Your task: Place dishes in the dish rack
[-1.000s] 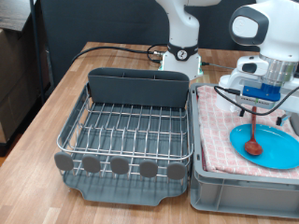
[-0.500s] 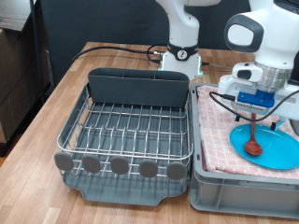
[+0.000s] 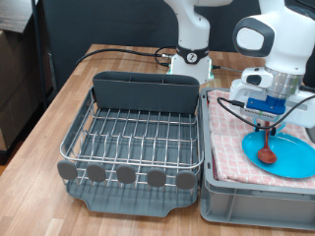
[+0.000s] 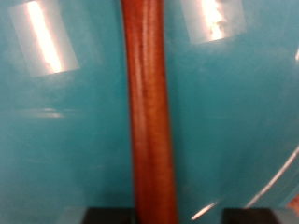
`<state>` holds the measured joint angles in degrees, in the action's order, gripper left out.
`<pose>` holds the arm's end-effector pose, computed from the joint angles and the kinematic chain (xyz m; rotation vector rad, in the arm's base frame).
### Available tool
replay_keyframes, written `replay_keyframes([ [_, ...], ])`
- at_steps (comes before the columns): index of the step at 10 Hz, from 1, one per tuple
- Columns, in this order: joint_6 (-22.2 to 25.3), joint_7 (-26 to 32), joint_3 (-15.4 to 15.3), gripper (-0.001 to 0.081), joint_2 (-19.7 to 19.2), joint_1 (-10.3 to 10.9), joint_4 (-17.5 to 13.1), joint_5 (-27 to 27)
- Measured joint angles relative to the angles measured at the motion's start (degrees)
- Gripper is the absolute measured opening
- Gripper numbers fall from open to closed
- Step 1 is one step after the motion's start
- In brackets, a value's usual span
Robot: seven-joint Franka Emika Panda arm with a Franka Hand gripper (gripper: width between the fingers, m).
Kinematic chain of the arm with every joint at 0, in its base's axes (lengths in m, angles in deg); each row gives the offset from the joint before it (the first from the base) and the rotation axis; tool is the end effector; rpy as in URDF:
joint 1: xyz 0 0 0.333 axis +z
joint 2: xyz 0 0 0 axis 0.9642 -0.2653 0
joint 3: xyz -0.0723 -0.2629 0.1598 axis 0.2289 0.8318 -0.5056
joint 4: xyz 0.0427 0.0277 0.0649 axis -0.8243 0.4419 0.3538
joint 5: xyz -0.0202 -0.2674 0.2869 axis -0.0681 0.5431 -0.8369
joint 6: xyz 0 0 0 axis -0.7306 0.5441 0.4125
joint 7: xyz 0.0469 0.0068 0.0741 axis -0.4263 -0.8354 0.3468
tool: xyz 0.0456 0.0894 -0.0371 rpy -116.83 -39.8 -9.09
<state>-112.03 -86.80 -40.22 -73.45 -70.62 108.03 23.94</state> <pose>0.4581 0.1923 0.2196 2.7218 -1.5352 0.3156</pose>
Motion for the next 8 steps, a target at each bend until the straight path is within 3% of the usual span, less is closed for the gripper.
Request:
replay_keyframes([
  [1,-0.05,-0.01,0.06,0.0207,0.00,0.00,0.02,0.04],
  [2,-0.06,-0.02,0.08,0.0094,0.00,0.00,0.01,0.04],
  [8,1.28,4.77,-0.97,0.0095,2.72,-0.58,-0.69,-3.40],
])
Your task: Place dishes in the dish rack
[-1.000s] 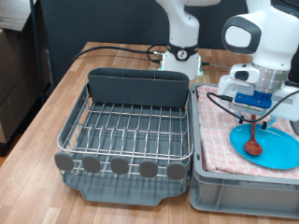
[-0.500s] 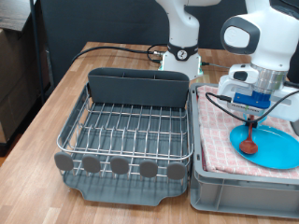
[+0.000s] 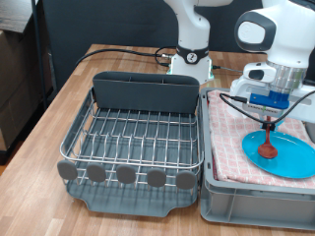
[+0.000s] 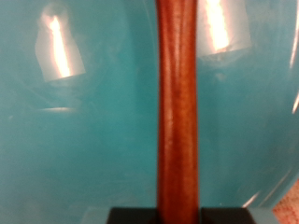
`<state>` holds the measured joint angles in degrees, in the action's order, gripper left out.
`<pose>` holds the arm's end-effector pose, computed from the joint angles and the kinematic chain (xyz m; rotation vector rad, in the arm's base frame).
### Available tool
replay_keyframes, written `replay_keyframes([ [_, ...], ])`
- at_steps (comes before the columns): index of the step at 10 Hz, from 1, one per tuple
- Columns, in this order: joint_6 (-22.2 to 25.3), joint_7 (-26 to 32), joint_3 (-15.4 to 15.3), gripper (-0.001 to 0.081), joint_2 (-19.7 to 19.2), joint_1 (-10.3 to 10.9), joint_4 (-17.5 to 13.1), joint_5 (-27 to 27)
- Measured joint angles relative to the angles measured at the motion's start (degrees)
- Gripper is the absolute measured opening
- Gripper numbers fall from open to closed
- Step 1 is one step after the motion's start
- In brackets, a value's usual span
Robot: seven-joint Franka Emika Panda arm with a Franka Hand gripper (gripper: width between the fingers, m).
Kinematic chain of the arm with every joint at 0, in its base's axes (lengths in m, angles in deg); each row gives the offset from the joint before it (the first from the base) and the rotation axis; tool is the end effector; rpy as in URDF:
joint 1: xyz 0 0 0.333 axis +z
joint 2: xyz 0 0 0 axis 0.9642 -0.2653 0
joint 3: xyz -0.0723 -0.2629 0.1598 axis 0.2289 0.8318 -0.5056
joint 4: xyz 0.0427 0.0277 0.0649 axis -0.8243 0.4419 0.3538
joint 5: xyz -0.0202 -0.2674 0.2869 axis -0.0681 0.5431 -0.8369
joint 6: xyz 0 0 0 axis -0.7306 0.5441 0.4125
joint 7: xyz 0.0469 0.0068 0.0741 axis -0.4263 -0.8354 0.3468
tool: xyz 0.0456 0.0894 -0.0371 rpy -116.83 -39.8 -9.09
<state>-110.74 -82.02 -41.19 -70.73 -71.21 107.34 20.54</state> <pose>0.4665 0.1938 0.2453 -2.7264 1.4853 -0.3402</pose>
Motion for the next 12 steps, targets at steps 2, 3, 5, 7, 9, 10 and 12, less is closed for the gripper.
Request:
replay_keyframes([
  [2,0.23,3.33,-0.37,0.0095,2.27,-0.12,-0.12,-3.39],
  [3,1.62,5.62,-0.53,0.0095,3.84,-0.15,-0.24,-6.08],
  [5,6.78,8.56,-0.85,0.0095,8.11,-0.13,-0.51,-11.38],
  [7,12.35,7.40,-0.84,0.0095,12.61,-0.10,-0.49,-15.39],
  [9,14.15,6.55,-0.85,0.0095,14.44,-0.03,0.22,-16.36],
  [10,13.94,4.30,-0.65,0.0095,14.37,-0.17,0.42,-15.97],
  [12,14.50,-3.32,0.07,0.0095,16.08,-0.84,2.41,-15.40],
])
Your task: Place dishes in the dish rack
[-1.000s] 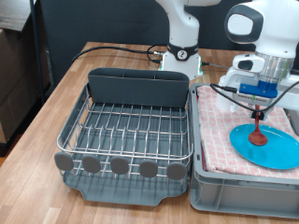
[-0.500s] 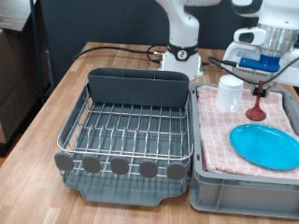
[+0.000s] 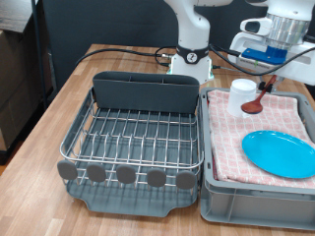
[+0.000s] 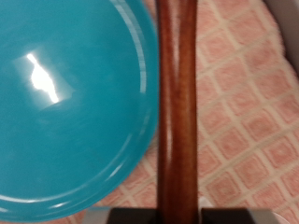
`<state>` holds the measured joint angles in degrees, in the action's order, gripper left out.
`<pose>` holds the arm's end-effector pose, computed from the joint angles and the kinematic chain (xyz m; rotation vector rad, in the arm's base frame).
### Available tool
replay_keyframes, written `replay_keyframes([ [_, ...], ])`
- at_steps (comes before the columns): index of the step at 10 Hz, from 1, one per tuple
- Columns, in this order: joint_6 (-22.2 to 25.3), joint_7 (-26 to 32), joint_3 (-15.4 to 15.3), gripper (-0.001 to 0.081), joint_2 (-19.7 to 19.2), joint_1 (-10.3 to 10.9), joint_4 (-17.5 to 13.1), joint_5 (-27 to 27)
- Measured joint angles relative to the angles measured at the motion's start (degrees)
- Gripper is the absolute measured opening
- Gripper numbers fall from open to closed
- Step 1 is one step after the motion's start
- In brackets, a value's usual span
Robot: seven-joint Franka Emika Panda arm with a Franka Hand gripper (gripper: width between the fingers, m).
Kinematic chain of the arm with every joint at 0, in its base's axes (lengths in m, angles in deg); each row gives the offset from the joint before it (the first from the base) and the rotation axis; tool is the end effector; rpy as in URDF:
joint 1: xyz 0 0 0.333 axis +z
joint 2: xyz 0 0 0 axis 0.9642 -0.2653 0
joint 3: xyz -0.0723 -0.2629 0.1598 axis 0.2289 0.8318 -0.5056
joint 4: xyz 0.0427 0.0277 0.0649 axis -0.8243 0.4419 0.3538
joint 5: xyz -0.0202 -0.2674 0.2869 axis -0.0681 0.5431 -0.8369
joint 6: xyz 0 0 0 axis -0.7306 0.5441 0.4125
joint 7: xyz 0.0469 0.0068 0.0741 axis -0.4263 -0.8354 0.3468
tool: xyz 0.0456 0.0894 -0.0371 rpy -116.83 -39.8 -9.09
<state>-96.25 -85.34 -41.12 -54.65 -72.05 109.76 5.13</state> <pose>0.4523 0.1595 0.3381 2.4466 -1.9265 0.3159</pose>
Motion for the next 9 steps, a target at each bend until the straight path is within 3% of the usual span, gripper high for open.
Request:
replay_keyframes([
  [3,3.43,-10.98,0.82,0.0095,5.77,-0.76,4.62,-0.86],
  [8,9.07,-18.71,4.06,0.0095,16.19,-0.98,11.53,-2.57],
  [9,9.00,-18.00,4.07,0.0095,15.94,-0.87,11.44,-2.54],
])
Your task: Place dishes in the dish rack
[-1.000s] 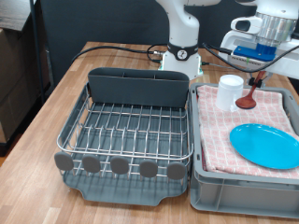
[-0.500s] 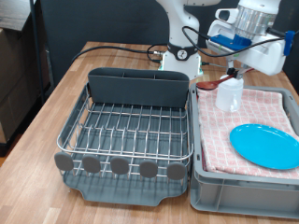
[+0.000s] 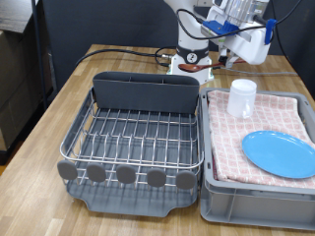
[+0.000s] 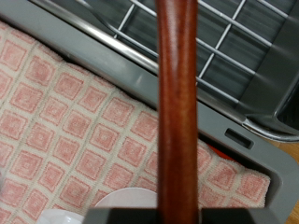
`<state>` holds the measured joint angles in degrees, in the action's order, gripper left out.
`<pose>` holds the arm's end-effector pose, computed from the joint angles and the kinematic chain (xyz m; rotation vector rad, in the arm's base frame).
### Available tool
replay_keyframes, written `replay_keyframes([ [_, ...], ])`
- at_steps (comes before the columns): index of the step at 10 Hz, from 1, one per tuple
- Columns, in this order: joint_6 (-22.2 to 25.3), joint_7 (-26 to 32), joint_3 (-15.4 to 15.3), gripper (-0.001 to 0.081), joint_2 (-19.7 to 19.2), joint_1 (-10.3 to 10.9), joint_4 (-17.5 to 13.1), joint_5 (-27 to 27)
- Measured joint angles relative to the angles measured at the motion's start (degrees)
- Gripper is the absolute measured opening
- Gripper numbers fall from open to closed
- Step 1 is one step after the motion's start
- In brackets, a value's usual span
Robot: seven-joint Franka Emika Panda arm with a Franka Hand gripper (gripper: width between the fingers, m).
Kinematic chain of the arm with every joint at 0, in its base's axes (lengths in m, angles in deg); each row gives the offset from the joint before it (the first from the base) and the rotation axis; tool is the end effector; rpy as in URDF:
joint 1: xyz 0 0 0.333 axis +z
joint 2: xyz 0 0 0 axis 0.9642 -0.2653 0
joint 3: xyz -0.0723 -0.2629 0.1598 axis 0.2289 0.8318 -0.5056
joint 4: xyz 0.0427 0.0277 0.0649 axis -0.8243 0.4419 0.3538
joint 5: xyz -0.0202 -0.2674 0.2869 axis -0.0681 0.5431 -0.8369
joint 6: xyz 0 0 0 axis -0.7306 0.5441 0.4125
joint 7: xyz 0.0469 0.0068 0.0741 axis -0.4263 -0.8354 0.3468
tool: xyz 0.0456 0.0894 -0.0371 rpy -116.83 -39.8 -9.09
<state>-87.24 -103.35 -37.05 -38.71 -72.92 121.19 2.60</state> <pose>0.3867 0.0921 0.3590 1.8925 -2.3799 0.3200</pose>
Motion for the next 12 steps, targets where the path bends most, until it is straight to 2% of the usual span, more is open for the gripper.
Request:
replay_keyframes([
  [4,3.94,-3.78,0.85,0.0095,1.20,-0.04,0.43,-0.60],
  [8,5.08,-5.39,2.82,0.0095,6.36,-0.04,3.79,-0.95],
  [10,5.88,-4.58,5.35,0.0095,9.30,0.17,5.84,-4.18],
  [12,7.07,0.14,9.94,0.0095,10.97,0.62,7.56,-8.51],
])
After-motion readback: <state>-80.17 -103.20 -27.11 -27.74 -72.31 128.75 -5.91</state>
